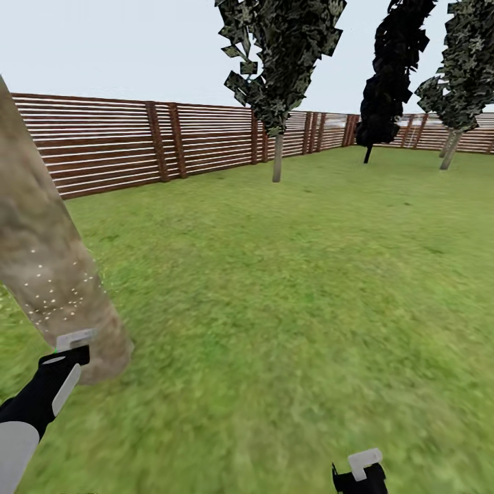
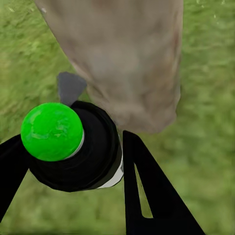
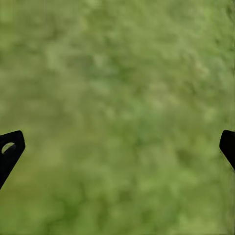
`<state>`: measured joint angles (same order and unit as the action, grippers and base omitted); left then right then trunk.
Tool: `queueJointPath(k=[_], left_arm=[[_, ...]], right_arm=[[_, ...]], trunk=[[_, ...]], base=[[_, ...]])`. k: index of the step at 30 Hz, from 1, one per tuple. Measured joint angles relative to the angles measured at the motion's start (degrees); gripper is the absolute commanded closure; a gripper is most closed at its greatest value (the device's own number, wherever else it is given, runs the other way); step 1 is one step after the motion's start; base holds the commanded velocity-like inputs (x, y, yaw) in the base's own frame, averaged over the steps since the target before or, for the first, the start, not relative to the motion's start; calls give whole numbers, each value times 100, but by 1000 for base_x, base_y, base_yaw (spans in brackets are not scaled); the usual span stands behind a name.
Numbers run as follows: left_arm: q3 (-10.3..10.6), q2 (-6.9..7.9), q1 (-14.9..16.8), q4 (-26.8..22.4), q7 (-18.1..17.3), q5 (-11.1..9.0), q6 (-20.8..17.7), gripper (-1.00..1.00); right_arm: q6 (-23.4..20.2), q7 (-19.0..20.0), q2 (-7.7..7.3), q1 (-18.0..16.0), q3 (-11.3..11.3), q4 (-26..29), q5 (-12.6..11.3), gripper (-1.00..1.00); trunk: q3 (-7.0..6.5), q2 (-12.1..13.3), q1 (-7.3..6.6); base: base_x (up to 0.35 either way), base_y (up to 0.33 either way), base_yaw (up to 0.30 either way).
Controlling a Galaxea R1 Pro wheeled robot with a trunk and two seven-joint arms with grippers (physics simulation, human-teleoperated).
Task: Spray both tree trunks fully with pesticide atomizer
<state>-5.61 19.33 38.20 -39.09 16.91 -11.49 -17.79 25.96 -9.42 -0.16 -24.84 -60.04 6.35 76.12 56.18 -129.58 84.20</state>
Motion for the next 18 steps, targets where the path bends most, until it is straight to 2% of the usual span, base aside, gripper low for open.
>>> queueJointPath(k=[6,18], left_arm=[[0,0,0,0,0,7,-9,100],[-3,-1,2,2,0,6,-7,100]], right_arm=[[-2,0,0,0,0,-3,0,-100],[1,2,-8,1,-4,9,0,-100]], trunk=[[0,0,0],[0,0,0]], base=[[167,-231,256],[167,-231,12]])
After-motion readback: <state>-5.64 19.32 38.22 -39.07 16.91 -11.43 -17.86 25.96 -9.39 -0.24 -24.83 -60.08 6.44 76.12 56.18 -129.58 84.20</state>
